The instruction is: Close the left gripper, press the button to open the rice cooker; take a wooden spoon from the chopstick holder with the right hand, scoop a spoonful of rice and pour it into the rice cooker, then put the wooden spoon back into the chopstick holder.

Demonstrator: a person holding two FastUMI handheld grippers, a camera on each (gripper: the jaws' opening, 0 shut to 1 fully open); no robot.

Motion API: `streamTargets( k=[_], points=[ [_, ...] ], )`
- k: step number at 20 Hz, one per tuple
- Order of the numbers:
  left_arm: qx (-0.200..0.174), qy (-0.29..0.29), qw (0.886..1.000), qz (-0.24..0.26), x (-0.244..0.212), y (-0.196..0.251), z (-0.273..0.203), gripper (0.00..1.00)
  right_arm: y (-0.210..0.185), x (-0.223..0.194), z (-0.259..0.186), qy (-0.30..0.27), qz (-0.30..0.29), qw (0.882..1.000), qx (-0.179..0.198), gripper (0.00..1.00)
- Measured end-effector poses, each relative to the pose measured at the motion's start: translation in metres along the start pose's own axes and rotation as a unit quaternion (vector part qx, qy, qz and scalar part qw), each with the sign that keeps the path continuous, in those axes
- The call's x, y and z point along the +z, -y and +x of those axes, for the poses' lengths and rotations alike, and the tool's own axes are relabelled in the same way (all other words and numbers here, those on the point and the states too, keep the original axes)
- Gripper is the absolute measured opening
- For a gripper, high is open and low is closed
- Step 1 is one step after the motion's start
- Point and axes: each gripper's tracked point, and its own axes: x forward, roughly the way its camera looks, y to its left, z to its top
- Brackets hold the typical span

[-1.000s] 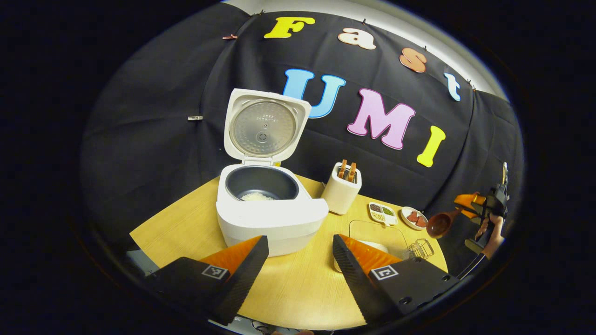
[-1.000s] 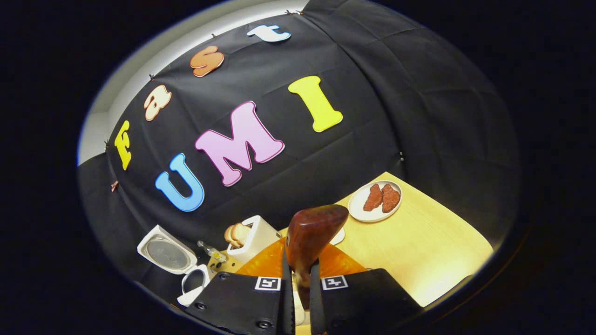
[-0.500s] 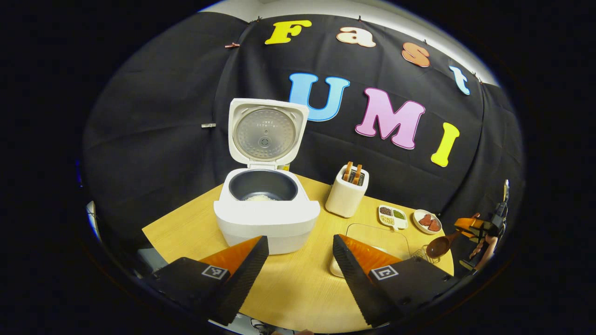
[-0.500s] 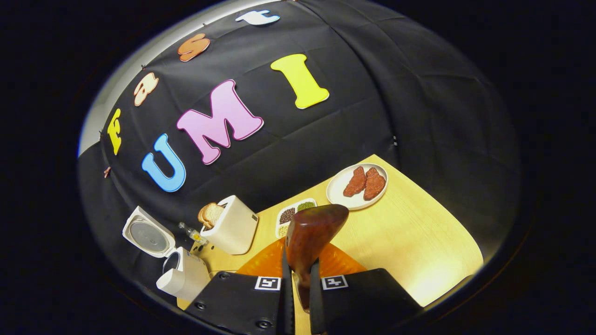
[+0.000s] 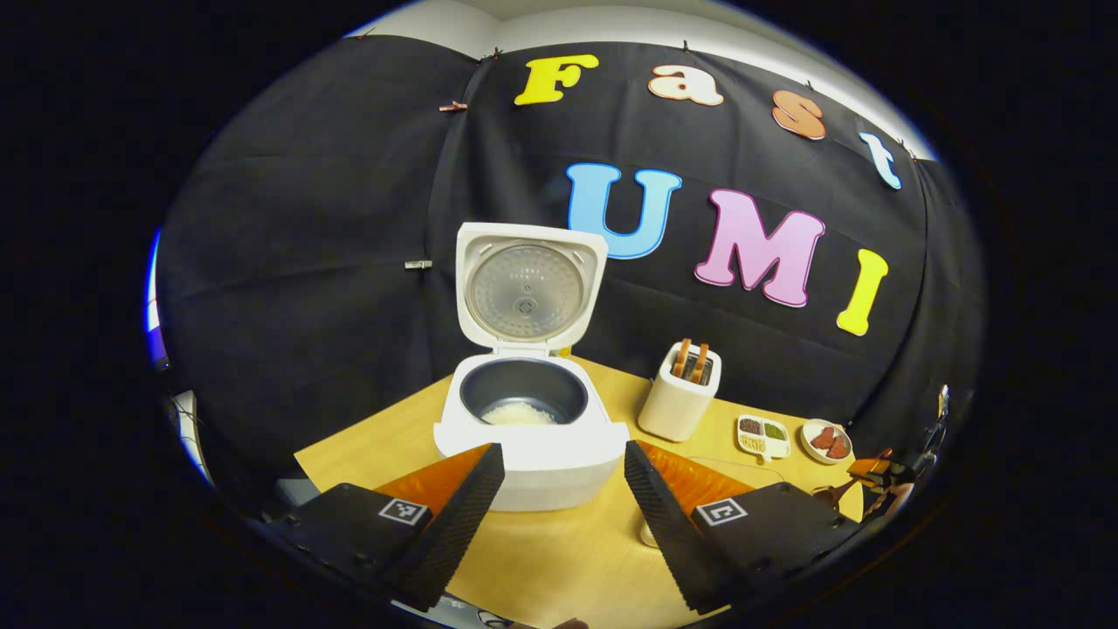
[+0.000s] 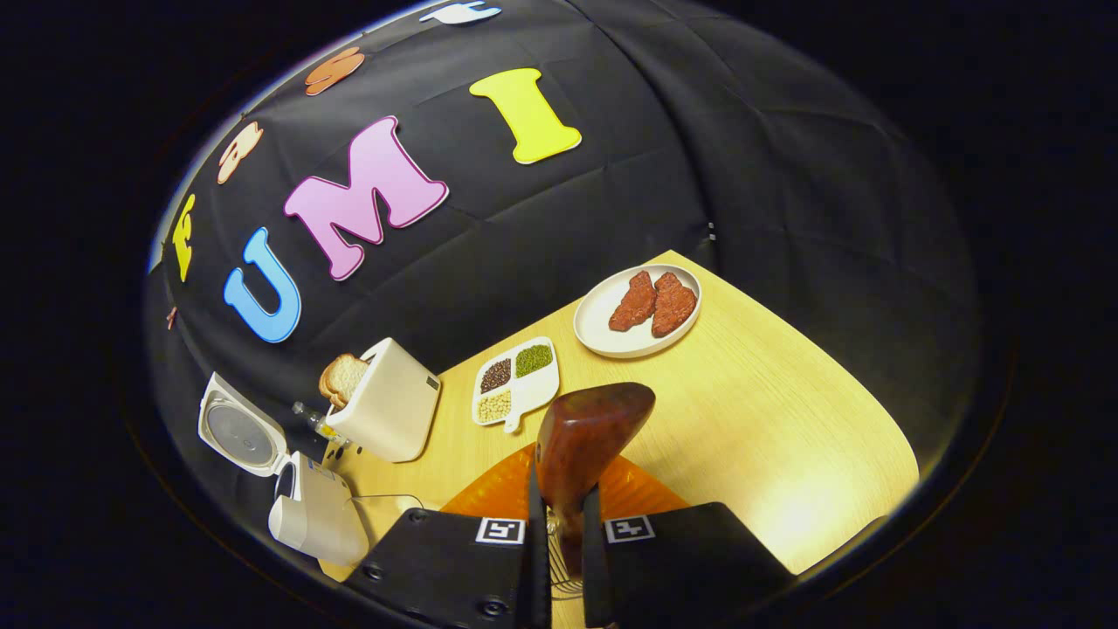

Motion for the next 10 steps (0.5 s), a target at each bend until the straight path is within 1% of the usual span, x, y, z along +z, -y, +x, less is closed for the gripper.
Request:
streamTargets(
  k=[1,2,3,4,7,10],
  points=[
    [0.004,0.01,1.0,0.002,0.013,-0.006,0.005,0.96,0.0,-0.003,0.001,-0.003,-0.001,1.0,-0.004,0.18],
    [0.005,0.02,1.0,0.004,0.027,-0.012,0.01,0.96,-0.001,-0.005,0.001,-0.006,-0.004,1.0,-0.006,0.22],
    [0.006,0.03,0.999,0.007,0.043,-0.018,0.015,0.96,-0.001,-0.007,-0.002,-0.004,-0.008,1.0,-0.008,0.22],
    [0.007,0.039,0.999,0.008,0.058,-0.023,0.022,0.96,-0.002,-0.005,-0.004,0.002,-0.011,1.0,-0.01,0.14],
    [0.011,0.064,0.998,0.011,0.107,-0.038,0.044,0.96,-0.005,-0.007,-0.015,0.007,-0.015,1.0,-0.021,0.55],
    [0.01,0.082,0.996,0.018,0.153,-0.047,0.071,0.96,0.001,0.003,-0.034,0.042,-0.049,0.997,-0.042,0.99]
  ],
)
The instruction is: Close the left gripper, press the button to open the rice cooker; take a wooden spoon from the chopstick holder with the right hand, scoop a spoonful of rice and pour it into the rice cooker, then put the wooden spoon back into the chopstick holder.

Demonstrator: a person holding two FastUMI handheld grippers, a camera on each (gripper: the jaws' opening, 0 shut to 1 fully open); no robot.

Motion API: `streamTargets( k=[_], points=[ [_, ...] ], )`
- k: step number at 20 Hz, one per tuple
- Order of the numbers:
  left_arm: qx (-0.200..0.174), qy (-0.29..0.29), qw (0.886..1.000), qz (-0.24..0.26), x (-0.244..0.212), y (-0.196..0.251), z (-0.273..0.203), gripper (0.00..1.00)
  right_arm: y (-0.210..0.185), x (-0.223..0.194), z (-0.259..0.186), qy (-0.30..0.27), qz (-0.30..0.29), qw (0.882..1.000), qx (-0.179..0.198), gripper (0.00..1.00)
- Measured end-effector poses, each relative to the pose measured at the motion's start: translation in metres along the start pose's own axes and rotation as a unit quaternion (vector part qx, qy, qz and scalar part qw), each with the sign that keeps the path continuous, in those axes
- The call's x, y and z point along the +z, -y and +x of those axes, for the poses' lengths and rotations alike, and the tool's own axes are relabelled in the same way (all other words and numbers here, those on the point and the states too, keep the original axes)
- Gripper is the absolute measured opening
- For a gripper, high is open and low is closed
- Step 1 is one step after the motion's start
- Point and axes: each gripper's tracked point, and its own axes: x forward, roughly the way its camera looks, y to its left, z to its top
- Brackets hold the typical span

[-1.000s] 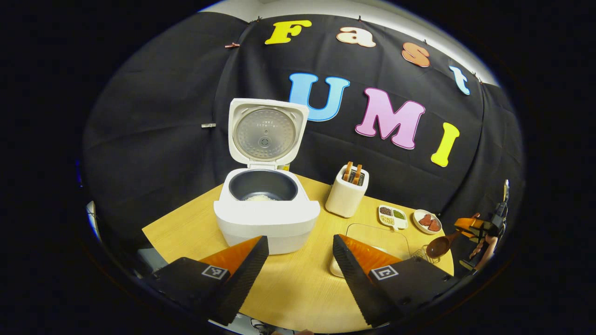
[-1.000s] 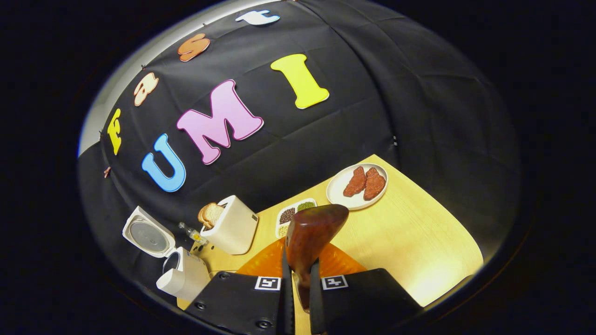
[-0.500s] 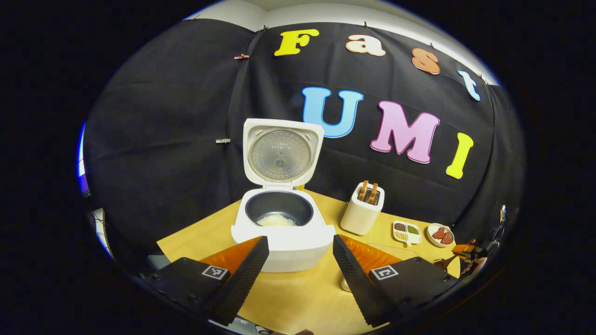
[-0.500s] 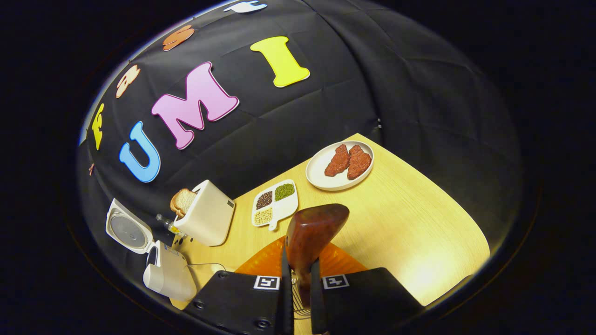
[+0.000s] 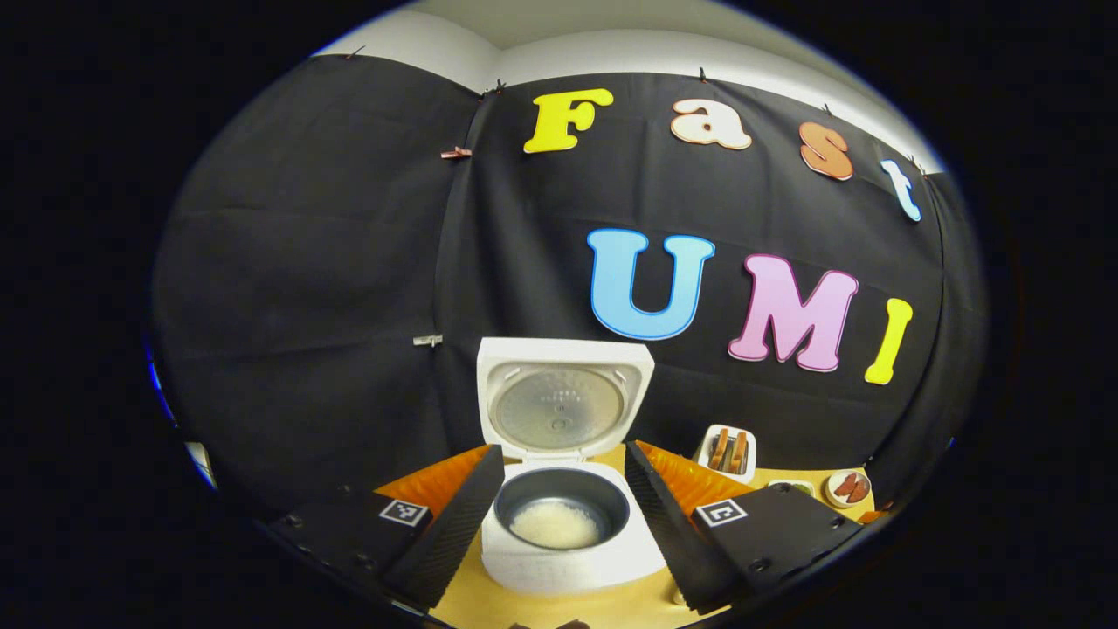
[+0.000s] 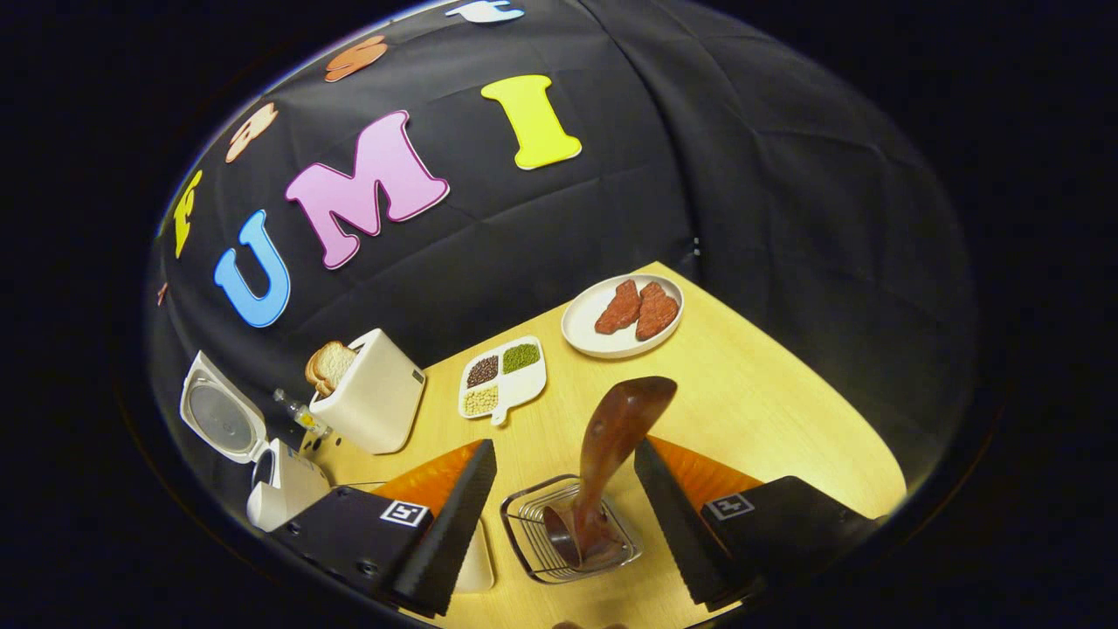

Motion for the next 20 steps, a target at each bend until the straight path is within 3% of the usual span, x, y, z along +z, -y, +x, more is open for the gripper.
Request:
streamTargets(
  k=[5,8,14,20],
  points=[
    [0.0,-0.008,1.0,-0.022,0.05,-0.007,0.069,0.95,0.001,0.015,-0.052,0.053,-0.084,0.995,-0.019,0.98],
    [-0.02,-0.001,0.999,-0.049,0.079,0.0,0.112,0.94,0.002,0.019,-0.086,0.079,-0.13,0.988,-0.034,0.99],
    [-0.038,-0.037,0.997,-0.062,0.091,0.002,0.201,0.94,-0.001,0.008,-0.142,0.093,-0.118,0.987,-0.051,0.99],
    [-0.018,-0.113,0.993,-0.008,0.057,0.003,0.261,0.94,0.007,-0.004,-0.184,0.101,-0.101,0.986,-0.082,0.99]
  ],
)
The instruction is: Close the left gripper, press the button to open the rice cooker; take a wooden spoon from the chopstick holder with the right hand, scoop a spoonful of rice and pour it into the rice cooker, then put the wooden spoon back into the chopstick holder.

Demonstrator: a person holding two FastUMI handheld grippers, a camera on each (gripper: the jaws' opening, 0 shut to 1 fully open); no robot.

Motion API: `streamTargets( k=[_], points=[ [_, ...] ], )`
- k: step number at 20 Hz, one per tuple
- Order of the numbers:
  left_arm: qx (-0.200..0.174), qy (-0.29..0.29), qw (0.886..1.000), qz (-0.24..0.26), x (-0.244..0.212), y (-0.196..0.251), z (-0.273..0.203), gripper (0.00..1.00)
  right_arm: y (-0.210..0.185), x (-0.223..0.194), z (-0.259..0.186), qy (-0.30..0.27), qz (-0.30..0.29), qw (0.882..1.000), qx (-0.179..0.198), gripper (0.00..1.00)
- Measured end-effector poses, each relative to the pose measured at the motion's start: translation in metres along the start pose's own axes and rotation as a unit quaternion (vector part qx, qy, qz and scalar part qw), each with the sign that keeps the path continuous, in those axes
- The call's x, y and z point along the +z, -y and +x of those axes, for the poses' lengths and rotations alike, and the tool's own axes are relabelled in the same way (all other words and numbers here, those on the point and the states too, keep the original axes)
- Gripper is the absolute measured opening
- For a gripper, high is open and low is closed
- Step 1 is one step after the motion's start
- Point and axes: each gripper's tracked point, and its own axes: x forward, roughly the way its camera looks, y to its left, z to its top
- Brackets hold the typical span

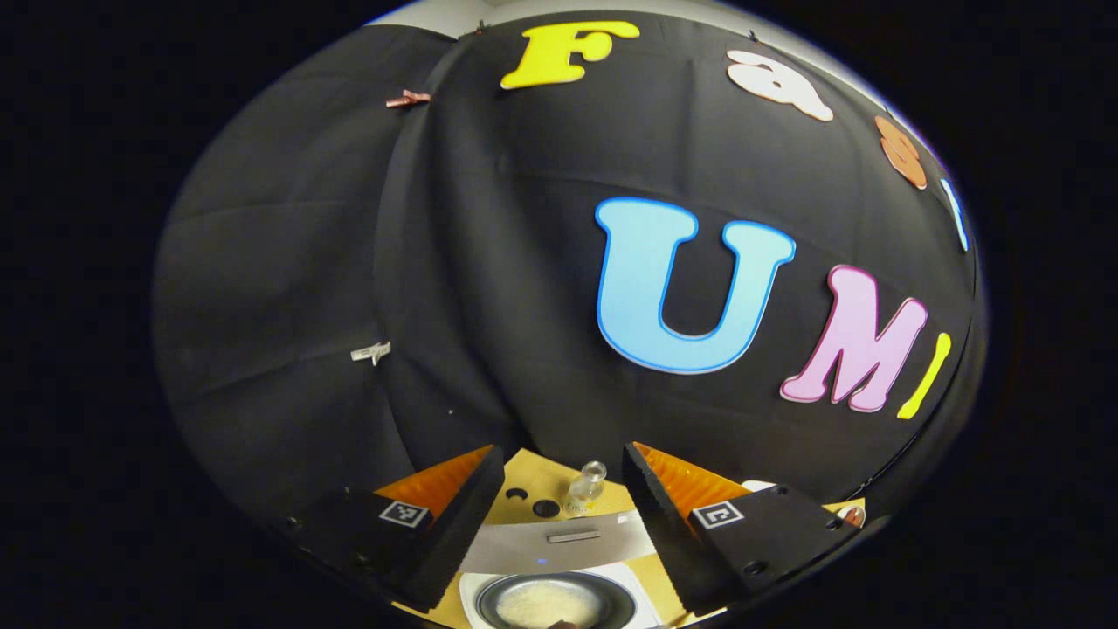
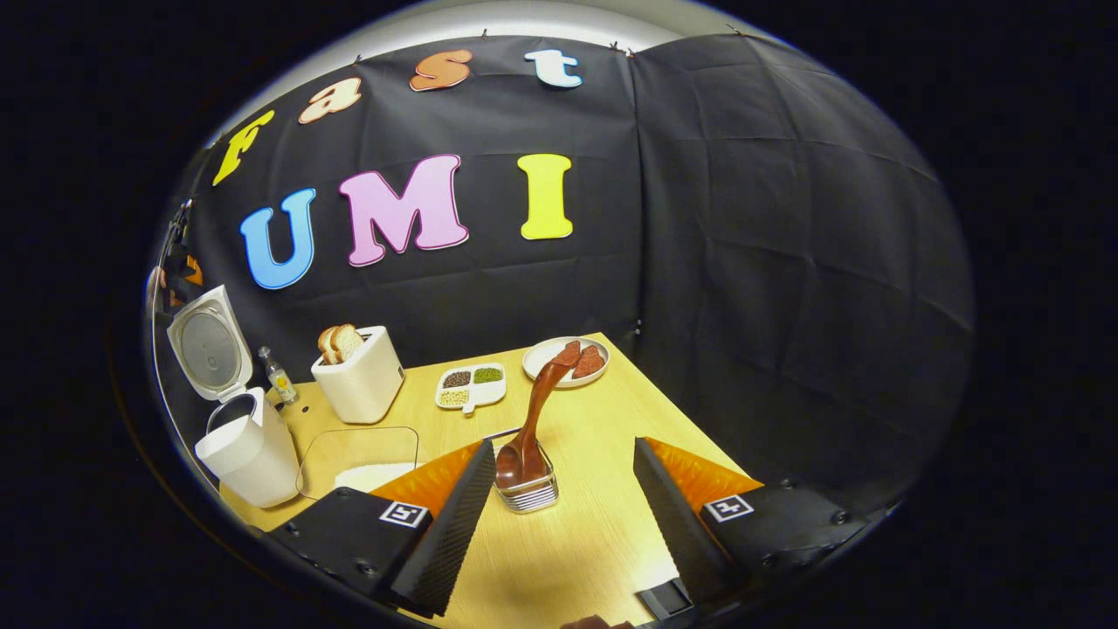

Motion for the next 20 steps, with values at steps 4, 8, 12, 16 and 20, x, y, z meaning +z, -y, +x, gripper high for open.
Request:
streamTargets(
  k=[4,8,12,16,20],
  points=[
    [0.033,-0.035,0.999,-0.001,-0.018,-0.006,0.007,0.97,0.0,-0.004,-0.01,-0.001,0.01,1.0,-0.003,0.99],
    [0.073,-0.061,0.995,0.013,-0.04,0.001,-0.007,0.95,-0.001,-0.003,-0.009,0.003,0.013,1.0,0.006,0.99],
    [0.079,-0.075,0.994,0.012,-0.067,0.005,-0.042,0.98,-0.004,-0.01,-0.005,-0.008,0.017,1.0,0.023,0.99],
    [0.087,-0.084,0.993,0.015,-0.121,0.012,-0.078,0.97,-0.008,-0.013,0.005,-0.02,0.007,0.999,0.048,0.99],
    [0.093,-0.102,0.99,0.02,-0.177,0.014,-0.1,0.99,-0.017,-0.002,0.018,-0.015,-0.014,0.996,0.082,0.99]
  ],
)
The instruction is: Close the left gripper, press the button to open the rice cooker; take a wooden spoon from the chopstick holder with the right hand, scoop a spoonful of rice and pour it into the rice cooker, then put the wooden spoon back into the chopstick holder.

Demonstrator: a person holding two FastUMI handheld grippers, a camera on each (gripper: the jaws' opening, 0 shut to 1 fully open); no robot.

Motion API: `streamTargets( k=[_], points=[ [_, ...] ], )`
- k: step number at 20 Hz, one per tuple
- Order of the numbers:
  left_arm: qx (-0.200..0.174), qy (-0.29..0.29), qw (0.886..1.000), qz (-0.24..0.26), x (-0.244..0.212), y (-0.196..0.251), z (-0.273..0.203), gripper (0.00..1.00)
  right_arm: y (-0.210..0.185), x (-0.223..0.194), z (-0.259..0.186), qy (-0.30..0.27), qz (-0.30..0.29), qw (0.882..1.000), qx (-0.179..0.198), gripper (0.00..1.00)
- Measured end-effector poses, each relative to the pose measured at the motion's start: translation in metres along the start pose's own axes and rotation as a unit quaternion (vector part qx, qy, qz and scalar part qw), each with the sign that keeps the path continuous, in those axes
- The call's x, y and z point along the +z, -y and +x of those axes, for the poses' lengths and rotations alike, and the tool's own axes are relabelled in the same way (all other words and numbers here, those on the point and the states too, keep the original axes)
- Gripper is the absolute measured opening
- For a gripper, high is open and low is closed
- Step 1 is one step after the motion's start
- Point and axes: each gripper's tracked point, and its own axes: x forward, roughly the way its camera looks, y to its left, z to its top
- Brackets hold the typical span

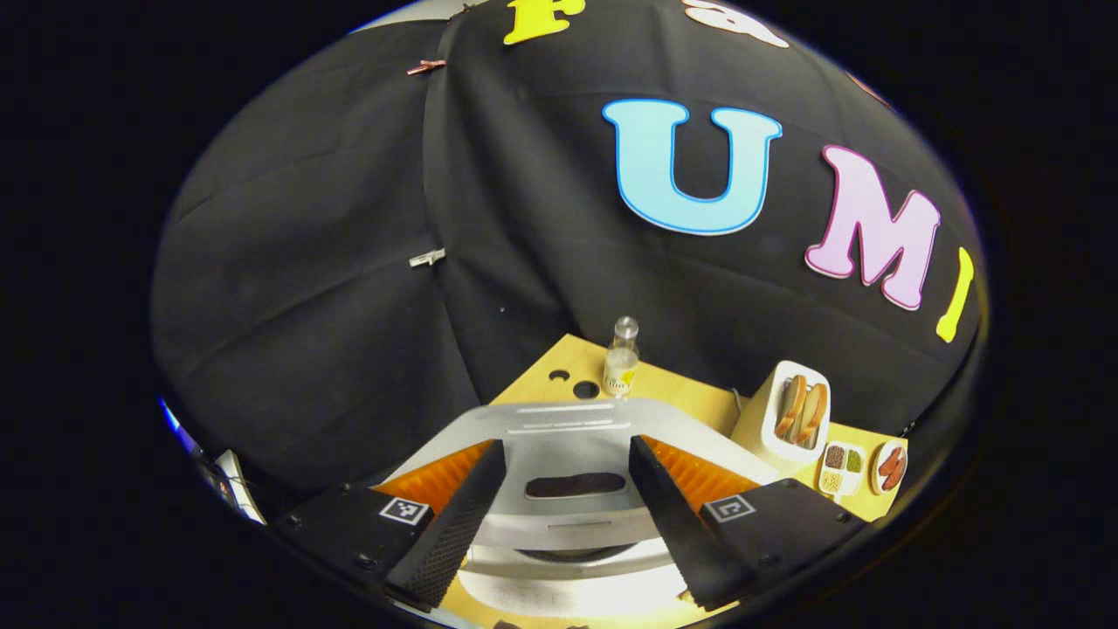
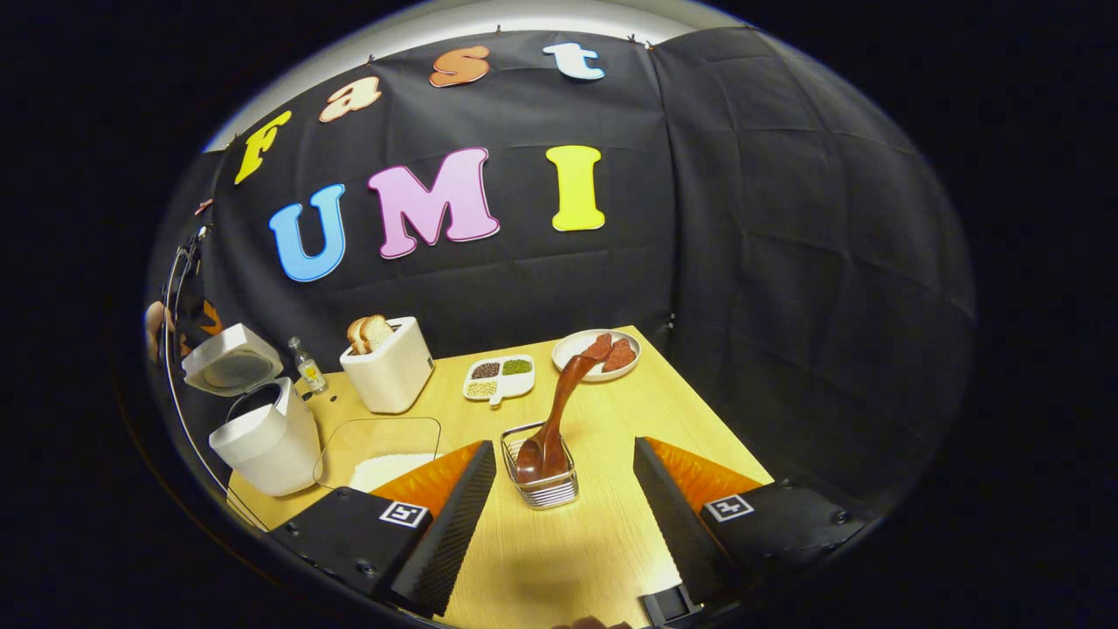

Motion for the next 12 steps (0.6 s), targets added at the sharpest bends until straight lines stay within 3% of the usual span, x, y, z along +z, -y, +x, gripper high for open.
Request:
streamTargets(
  k=[7,12],
  points=[
    [0.014,-0.011,0.999,0.04,-0.074,0.013,0.01,1.0,-0.001,-0.011,0.015,-0.024,-0.024,0.999,0.037,0.99],
    [0.005,-0.018,1.0,0.02,-0.11,0.023,0.027,0.99,0.01,-0.016,0.024,-0.038,-0.027,0.998,0.053,0.99]
  ],
)
